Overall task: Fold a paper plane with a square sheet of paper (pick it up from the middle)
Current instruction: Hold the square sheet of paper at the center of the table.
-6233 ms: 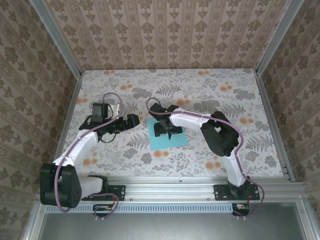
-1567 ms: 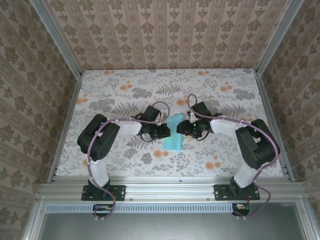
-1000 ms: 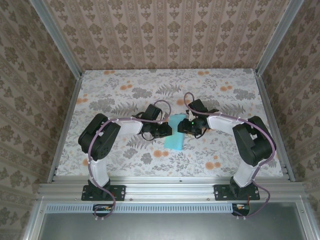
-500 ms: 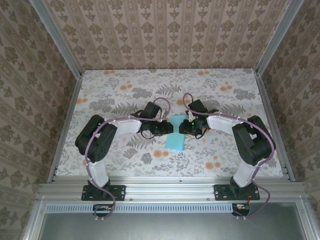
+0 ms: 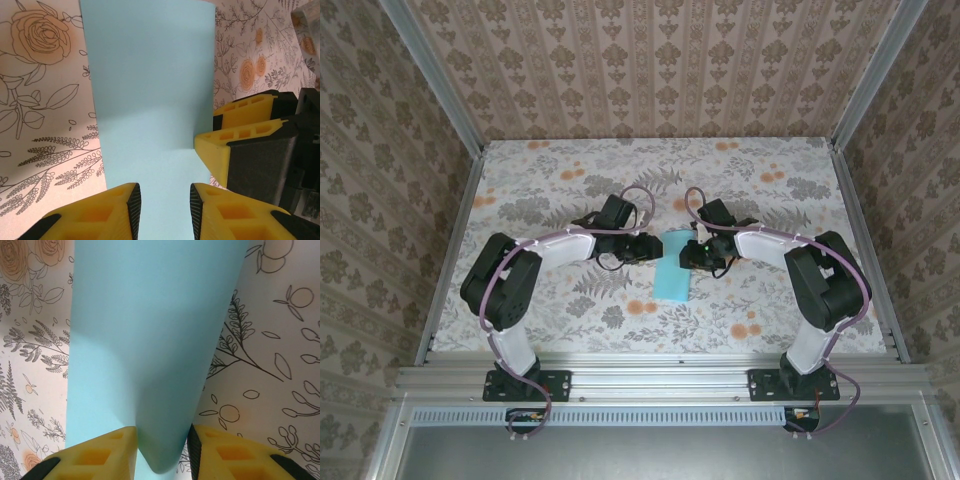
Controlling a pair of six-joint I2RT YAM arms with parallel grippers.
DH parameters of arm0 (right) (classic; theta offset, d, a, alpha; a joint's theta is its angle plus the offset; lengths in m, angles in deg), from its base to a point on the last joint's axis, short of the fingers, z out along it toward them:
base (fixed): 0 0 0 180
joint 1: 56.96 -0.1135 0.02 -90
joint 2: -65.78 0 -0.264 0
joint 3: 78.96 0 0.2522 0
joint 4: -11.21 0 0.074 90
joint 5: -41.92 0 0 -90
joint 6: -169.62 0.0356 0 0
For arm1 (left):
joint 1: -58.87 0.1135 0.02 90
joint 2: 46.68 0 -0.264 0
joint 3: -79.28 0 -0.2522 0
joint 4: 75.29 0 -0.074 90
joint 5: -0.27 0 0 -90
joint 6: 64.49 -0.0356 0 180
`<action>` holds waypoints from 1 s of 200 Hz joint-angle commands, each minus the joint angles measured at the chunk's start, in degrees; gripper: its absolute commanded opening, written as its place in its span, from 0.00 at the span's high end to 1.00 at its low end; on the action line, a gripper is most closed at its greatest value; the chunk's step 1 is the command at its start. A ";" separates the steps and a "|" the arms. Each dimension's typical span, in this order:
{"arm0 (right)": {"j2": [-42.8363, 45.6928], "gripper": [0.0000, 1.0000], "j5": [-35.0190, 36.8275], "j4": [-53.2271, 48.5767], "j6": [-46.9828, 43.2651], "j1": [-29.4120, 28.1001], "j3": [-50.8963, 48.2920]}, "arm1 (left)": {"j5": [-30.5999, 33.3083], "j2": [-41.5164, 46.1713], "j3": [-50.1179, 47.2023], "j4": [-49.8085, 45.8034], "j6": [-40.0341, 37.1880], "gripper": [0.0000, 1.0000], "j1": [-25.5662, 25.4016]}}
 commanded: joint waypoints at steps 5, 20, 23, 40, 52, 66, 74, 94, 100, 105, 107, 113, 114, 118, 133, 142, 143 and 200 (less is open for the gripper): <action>-0.41 0.65 -0.92 -0.24 -0.81 0.78 -1.74 | -0.23 0.70 1.62 -1.48 -1.83 0.65 0.60; -0.32 0.65 -1.11 -0.18 -1.02 0.99 -1.93 | -0.45 0.33 1.81 -1.65 -2.02 0.65 0.69; -0.33 0.64 -1.15 -0.18 -0.98 1.10 -1.97 | -0.54 0.25 1.90 -1.69 -2.10 0.65 0.69; -0.21 0.64 -1.25 -0.26 -0.99 1.30 -2.15 | -0.65 -0.15 2.03 -1.71 -2.18 0.65 0.87; -0.31 0.64 -1.24 -0.26 -0.93 1.35 -2.24 | -0.85 -0.45 2.19 -1.70 -2.24 0.65 0.96; -0.24 0.64 -1.32 -0.27 -0.87 1.48 -2.39 | -0.93 -0.62 2.17 -1.61 -2.29 0.66 1.00; -0.24 0.64 -1.47 -0.03 -0.64 1.62 -2.55 | -0.95 -0.77 2.20 -1.51 -2.30 0.66 1.04; -0.23 0.64 -2.02 0.50 0.48 1.93 -2.59 | -1.29 -1.08 2.29 -1.25 -2.11 0.66 1.03; -0.27 0.64 -2.24 0.68 0.78 1.90 -2.40 | -1.38 -1.25 2.32 -1.27 -2.11 0.66 1.04; -0.40 0.64 -2.43 0.78 1.09 1.92 -2.29 | -1.37 -1.34 2.27 -1.18 -2.11 0.66 1.04; -0.51 0.64 -2.54 0.83 1.23 1.93 -2.27 | -1.45 -1.39 2.30 -1.13 -2.13 0.66 1.04; -0.57 0.64 -2.64 1.02 1.71 1.94 -2.24 | -1.54 -1.48 2.27 -1.14 -2.11 0.66 1.04; -0.56 0.64 -2.64 0.99 1.75 1.98 -2.28 | -1.55 -1.50 2.34 -1.11 -2.11 0.66 1.04; -0.62 0.64 -2.66 1.16 2.05 1.97 -2.27 | -1.63 -1.60 2.36 -1.09 -2.05 0.66 1.04; -0.71 0.64 -2.77 1.78 3.11 1.95 -2.41 | -1.79 -1.86 2.42 -1.08 -2.11 0.66 1.04; -0.85 0.64 -2.68 1.84 3.44 1.99 -2.57 | -1.80 -1.96 2.53 -1.11 -2.11 0.66 1.04; -0.83 0.64 -2.66 1.80 3.49 2.00 -2.58 | -1.81 -1.96 2.52 -1.10 -2.11 0.66 1.04; -0.14 0.64 -2.40 1.98 5.90 2.69 -3.28 | -2.25 -2.55 2.75 -1.17 -2.29 0.66 1.04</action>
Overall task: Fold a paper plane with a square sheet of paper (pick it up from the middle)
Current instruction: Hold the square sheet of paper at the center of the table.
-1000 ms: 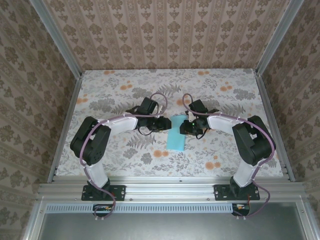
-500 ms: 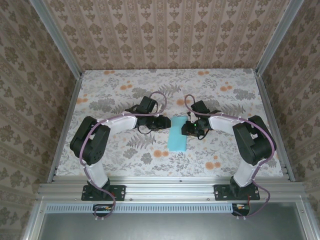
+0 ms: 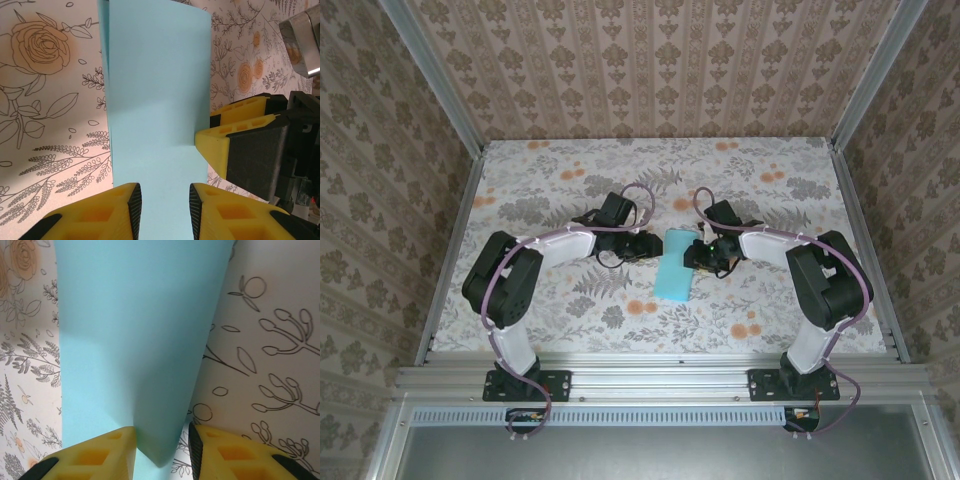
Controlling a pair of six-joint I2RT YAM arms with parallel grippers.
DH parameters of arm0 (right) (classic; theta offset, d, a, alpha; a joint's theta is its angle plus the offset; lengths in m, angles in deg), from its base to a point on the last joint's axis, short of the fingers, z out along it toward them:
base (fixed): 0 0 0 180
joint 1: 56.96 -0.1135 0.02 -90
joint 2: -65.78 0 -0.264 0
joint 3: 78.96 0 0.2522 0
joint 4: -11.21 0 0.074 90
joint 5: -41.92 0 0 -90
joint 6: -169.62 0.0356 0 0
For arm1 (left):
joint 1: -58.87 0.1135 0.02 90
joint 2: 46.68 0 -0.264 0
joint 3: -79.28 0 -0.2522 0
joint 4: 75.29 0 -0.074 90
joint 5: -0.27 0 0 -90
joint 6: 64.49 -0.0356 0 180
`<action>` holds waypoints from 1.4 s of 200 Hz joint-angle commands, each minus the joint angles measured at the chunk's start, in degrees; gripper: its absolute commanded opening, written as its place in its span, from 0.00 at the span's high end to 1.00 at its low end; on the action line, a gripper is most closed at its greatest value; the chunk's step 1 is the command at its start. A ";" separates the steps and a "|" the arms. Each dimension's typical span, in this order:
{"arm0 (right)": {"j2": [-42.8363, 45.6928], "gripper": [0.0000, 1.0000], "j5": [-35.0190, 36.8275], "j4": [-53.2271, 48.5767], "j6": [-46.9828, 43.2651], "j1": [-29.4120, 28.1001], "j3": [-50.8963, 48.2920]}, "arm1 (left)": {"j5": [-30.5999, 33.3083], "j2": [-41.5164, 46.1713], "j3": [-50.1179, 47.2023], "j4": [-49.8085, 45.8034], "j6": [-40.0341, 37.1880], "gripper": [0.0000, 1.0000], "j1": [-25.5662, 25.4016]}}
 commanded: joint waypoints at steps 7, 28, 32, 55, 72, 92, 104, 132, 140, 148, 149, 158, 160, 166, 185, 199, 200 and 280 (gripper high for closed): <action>-0.02 0.64 -0.52 -0.23 2.01 0.45 -1.02 | -1.41 -1.70 1.59 -0.65 -1.66 0.67 0.34; -0.01 0.64 -0.24 -0.65 1.39 0.38 -0.83 | -1.51 -1.88 1.91 -0.80 -1.80 0.67 0.34; -0.11 0.64 -0.34 -0.79 1.17 0.36 -0.86 | -1.56 -1.92 2.00 -0.89 -1.84 0.67 0.34; -0.37 0.64 -0.33 -1.37 0.28 0.39 -0.80 | -1.43 -1.94 2.02 -1.22 -2.16 0.67 0.43; -0.24 0.64 -0.31 -1.74 -0.33 0.40 -0.83 | -1.42 -1.96 2.06 -1.26 -2.16 0.67 0.43; -0.29 0.64 -0.05 -2.49 -1.14 0.44 -0.53 | -1.43 -2.07 2.27 -1.39 -2.18 0.67 0.52; -0.32 0.64 -0.05 -2.54 -1.31 0.41 -0.53 | -1.36 -2.01 2.38 -1.53 -2.33 0.67 0.61; -0.38 0.64 -0.06 -3.00 -1.74 0.44 -0.67 | -1.32 -1.83 2.34 -1.70 -2.45 0.67 1.00; -0.40 0.64 0.03 -3.20 -1.75 0.40 -0.63 | -1.30 -1.72 2.34 -1.85 -2.52 0.67 1.05; -0.45 0.64 0.12 -3.29 -1.84 0.39 -0.61 | -1.20 -1.62 2.40 -2.09 -2.64 0.67 1.13; -0.50 0.64 0.12 -3.35 -1.89 0.37 -0.56 | -1.21 -1.59 2.40 -2.12 -2.67 0.67 1.14; -0.55 0.64 0.05 -3.58 -2.01 0.37 -0.51 | -1.23 -1.55 2.41 -2.22 -2.76 0.67 1.30; -0.61 0.64 0.11 -3.59 -2.04 0.43 -0.38 | -1.19 -1.54 2.34 -2.23 -2.81 0.67 1.31; -0.67 0.64 0.22 -3.86 -2.24 0.36 -0.21 | -1.18 -1.42 2.38 -2.22 -2.80 0.67 1.40; -1.00 0.63 0.26 -4.26 -2.55 0.36 0.14 | -1.15 -1.44 2.40 -2.32 -2.80 0.67 1.49; -1.33 0.62 0.17 -4.52 -2.71 0.27 0.51 | -1.12 -1.40 2.39 -2.24 -2.81 0.67 1.58; -1.33 0.62 0.15 -4.54 -2.72 0.27 0.53 | -1.13 -1.39 2.36 -2.28 -2.85 0.67 1.57; -2.83 0.62 1.78 -6.44 -1.95 0.08 1.23 | -1.27 -1.39 2.19 -2.23 -2.62 0.67 1.62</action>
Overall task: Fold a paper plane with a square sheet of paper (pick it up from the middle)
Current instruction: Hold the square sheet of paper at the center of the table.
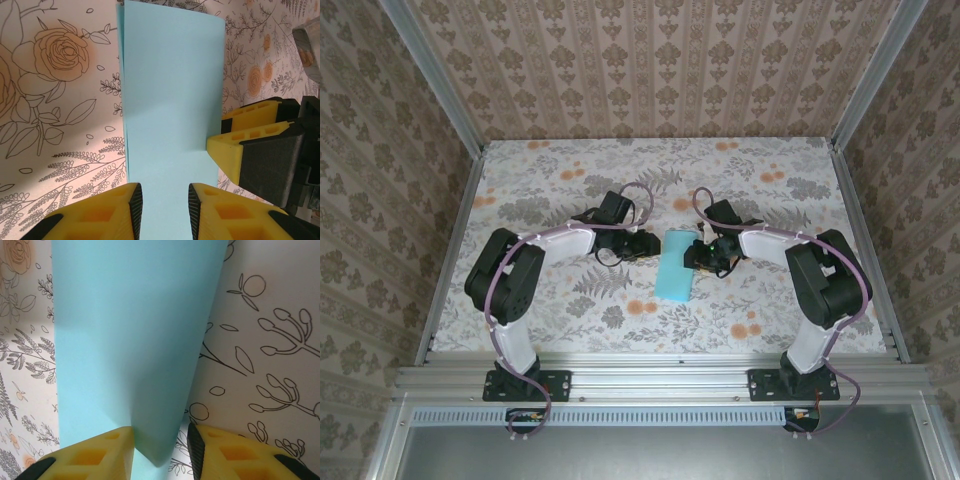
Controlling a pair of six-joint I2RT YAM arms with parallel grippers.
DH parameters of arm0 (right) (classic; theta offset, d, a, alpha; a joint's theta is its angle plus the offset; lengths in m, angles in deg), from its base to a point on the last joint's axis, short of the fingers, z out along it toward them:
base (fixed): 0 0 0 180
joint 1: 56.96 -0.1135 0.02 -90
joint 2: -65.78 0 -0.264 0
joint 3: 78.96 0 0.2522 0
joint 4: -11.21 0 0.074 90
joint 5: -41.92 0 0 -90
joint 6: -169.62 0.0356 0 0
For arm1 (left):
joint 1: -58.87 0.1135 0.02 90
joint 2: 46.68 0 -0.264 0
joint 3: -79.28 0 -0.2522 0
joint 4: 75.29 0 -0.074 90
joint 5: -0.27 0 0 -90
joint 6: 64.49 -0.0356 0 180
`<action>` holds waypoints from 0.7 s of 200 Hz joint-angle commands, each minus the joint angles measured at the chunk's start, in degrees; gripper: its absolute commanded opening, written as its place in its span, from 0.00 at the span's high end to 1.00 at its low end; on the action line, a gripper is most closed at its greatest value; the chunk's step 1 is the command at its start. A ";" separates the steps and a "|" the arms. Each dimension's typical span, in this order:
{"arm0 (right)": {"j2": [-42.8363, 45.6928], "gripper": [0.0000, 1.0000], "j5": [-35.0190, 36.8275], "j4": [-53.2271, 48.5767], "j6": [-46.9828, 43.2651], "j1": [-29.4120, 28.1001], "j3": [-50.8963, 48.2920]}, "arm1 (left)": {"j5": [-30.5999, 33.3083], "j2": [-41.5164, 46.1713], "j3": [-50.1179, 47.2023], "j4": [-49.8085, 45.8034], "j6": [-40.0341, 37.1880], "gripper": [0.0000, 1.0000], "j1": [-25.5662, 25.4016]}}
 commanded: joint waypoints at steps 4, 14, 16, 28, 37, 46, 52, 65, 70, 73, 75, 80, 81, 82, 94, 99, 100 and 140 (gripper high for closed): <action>-2.08 0.62 1.89 -4.61 -0.02 -0.19 0.28 | -0.86 0.14 1.25 -1.31 -1.55 0.67 0.52; -2.33 0.62 2.12 -4.76 -0.08 -0.36 0.47 | -0.88 0.14 1.31 -1.23 -1.54 0.67 0.50; -2.37 0.62 2.16 -4.89 -0.08 -0.36 0.52 | -0.86 0.07 1.26 -1.22 -1.55 0.67 0.48; -2.72 0.62 2.42 -5.20 -0.08 -0.54 0.81 | -0.84 0.04 1.25 -1.18 -1.46 0.67 0.48; -2.93 0.62 2.51 -5.38 -0.08 -0.63 1.08 | -0.95 -0.03 1.20 -1.05 -1.47 0.67 0.45; -3.09 0.62 2.57 -5.57 -0.17 -0.75 1.23 | -0.97 -0.03 1.23 -1.05 -1.46 0.67 0.49; -3.14 0.62 2.68 -5.58 -0.24 -0.80 1.29 | -0.97 0.05 1.20 -1.05 -1.46 0.67 0.52; -3.32 0.62 2.85 -5.86 -0.28 -0.99 1.38 | -1.02 0.00 1.15 -1.05 -1.46 0.67 0.48; -3.40 0.62 2.96 -5.91 -0.33 -1.09 1.54 | -1.02 0.04 1.12 -1.05 -1.46 0.67 0.47; -3.45 0.61 2.94 -5.93 -0.42 -1.07 1.54 | -1.06 0.01 1.14 -1.05 -1.46 0.67 0.52; -3.46 0.61 3.02 -5.93 -0.41 -1.14 1.57 | -0.99 0.04 1.13 -1.05 -1.46 0.67 0.50; -3.52 0.61 3.05 -5.93 -0.43 -1.21 1.63 | -1.04 -0.04 1.08 -1.05 -1.46 0.67 0.49; -3.51 0.61 3.05 -5.93 -0.43 -1.23 1.59 | -1.01 -0.04 1.12 -1.05 -1.46 0.67 0.51; -3.50 0.61 3.05 -5.98 -0.43 -1.24 1.62 | -0.99 -0.04 1.09 -1.05 -1.46 0.67 0.47; -3.71 0.61 3.05 -6.08 -0.35 -1.29 1.64 | -1.06 -0.11 1.07 -1.05 -1.46 0.67 0.48; -3.75 0.61 3.11 -6.07 -0.50 -1.29 1.69 | -1.02 -0.11 1.12 -1.05 -1.46 0.67 0.52; -3.80 0.61 3.12 -6.09 -0.47 -1.27 1.71 | -1.00 -0.12 1.10 -1.05 -1.46 0.67 0.53; -4.56 0.61 3.48 -6.88 -0.66 -1.69 2.54 | -1.02 0.05 1.10 -1.05 -1.49 0.67 0.52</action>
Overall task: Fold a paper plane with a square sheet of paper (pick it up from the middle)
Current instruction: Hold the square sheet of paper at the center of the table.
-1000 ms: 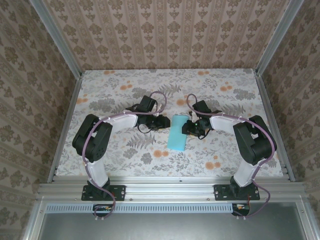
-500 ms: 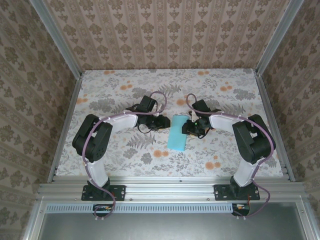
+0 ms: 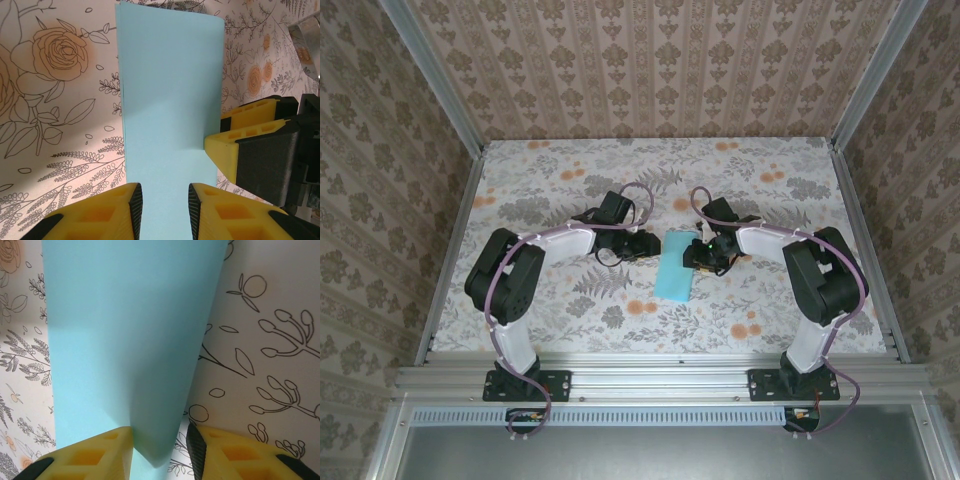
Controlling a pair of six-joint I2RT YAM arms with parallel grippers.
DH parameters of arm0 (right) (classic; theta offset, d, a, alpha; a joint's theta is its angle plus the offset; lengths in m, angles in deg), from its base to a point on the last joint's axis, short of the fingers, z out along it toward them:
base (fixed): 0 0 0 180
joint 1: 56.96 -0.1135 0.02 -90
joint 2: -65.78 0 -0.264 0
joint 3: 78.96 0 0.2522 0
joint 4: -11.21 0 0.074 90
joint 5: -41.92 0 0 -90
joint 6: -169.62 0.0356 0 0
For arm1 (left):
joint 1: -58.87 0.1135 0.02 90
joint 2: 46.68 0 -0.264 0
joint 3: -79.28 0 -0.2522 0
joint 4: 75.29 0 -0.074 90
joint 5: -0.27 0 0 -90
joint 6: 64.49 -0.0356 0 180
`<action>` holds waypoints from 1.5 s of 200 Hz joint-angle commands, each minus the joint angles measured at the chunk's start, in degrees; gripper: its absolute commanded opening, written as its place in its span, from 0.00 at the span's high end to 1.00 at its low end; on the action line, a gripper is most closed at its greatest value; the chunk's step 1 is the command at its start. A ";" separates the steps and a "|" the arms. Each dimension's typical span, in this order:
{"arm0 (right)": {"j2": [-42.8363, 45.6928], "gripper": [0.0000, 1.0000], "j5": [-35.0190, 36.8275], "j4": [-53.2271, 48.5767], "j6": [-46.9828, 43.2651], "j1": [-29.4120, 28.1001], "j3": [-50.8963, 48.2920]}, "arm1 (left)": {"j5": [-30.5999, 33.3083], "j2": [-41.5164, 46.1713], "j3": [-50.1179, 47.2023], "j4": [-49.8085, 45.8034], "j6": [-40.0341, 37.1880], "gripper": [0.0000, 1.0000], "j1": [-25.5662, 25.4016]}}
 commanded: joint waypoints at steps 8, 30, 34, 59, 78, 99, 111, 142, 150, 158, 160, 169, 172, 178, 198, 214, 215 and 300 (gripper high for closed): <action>-3.33 0.61 2.86 -4.07 -0.71 -1.03 0.27 | -1.01 0.05 1.13 -1.09 -1.54 0.67 0.53; -3.83 0.60 3.00 -4.28 -0.77 -1.14 0.59 | -1.06 0.05 0.91 -1.07 -1.51 0.67 0.53; -3.87 0.61 3.06 -4.38 -0.69 -1.16 0.67 | -1.06 0.05 0.94 -1.07 -1.53 0.67 0.53; -4.12 0.60 3.69 -4.79 -0.87 -1.36 0.96 | -1.07 0.14 0.76 -0.98 -1.55 0.67 0.53; -4.32 0.60 3.89 -4.98 -0.87 -1.56 1.09 | -1.14 0.03 0.70 -0.77 -1.47 0.67 0.53; -4.42 0.60 3.97 -4.90 -0.69 -1.53 0.89 | -1.28 -0.13 0.74 -0.64 -1.37 0.67 0.53; -4.43 0.60 3.95 -4.93 -0.60 -1.62 0.87 | -1.34 -0.22 0.79 -0.50 -1.29 0.67 0.44; -4.67 0.60 4.10 -4.81 -0.37 -1.54 0.88 | -1.46 -1.12 0.90 0.03 -1.03 0.68 0.27; -4.70 0.60 4.15 -4.80 -0.35 -1.59 0.84 | -1.57 -1.38 1.12 0.18 -0.86 0.68 0.22; -4.73 0.60 4.15 -4.82 -0.33 -1.62 0.81 | -1.54 -1.66 1.40 0.29 -0.68 0.68 -0.06; -4.72 0.60 4.22 -4.85 -0.34 -1.62 0.85 | -1.54 -1.74 1.46 0.28 -0.63 0.68 -0.13; -4.75 0.60 4.24 -4.81 -0.26 -1.59 0.74 | -1.32 -2.17 1.77 0.57 -0.42 0.68 -0.39; -4.77 0.60 4.24 -4.82 -0.21 -1.54 0.72 | -1.35 -2.32 1.82 0.66 -0.30 0.68 -0.48; -4.74 0.60 4.18 -4.77 -0.09 -1.60 0.71 | -1.22 -2.69 2.14 0.82 -0.12 0.69 -0.68; -4.72 0.60 4.32 -4.61 -0.07 -1.62 0.54 | -0.84 -4.08 3.32 1.45 0.61 0.69 -1.43; -4.67 0.60 4.31 -4.40 0.10 -1.61 0.43 | -0.71 -5.23 4.38 2.00 1.15 0.70 -2.13; -4.72 0.60 4.32 -4.42 0.10 -1.57 0.49 | -0.69 -5.31 4.49 2.00 1.12 0.70 -2.16; -5.06 0.60 4.24 -4.60 -0.60 -1.64 0.65 | 1.19 -8.60 6.42 3.17 2.39 0.72 -2.99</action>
